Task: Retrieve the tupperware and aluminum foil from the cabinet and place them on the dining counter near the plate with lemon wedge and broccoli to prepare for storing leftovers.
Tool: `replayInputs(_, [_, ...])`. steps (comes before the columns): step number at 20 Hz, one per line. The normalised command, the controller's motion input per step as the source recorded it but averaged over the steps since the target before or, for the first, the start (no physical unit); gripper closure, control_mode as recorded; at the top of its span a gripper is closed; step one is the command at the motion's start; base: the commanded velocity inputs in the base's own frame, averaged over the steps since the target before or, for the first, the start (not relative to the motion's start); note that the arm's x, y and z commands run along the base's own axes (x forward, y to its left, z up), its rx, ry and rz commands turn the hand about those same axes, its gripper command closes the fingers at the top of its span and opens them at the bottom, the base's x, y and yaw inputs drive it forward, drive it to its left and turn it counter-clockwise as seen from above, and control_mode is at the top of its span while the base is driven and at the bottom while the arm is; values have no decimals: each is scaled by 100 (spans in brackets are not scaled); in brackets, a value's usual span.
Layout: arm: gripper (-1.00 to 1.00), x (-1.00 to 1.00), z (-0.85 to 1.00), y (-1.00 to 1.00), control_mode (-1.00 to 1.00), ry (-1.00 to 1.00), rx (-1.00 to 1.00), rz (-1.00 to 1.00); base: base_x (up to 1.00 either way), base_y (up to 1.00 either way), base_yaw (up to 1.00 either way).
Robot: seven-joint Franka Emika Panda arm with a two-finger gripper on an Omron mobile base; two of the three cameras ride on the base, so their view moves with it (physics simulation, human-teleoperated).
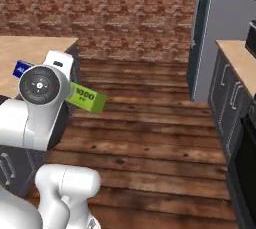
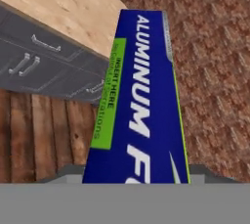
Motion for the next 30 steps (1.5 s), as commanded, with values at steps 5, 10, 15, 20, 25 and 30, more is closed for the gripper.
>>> replayInputs(5, [100, 0, 0, 0, 100, 0, 0, 0, 27, 2, 91])
replayInputs(10, [100, 0, 0, 0, 100, 0, 0, 0, 7, 14, 95])
replayInputs(15, [100, 0, 0, 0, 100, 0, 0, 0, -8, 59, 94])
replayInputs(20, [100, 0, 0, 0, 100, 0, 0, 0, -8, 98, 79])
replayInputs(25, [100, 0, 0, 0, 100, 0, 0, 0, 0, 100, 61])
replayInputs(30, [100, 0, 0, 0, 100, 0, 0, 0, 35, 100, 32])
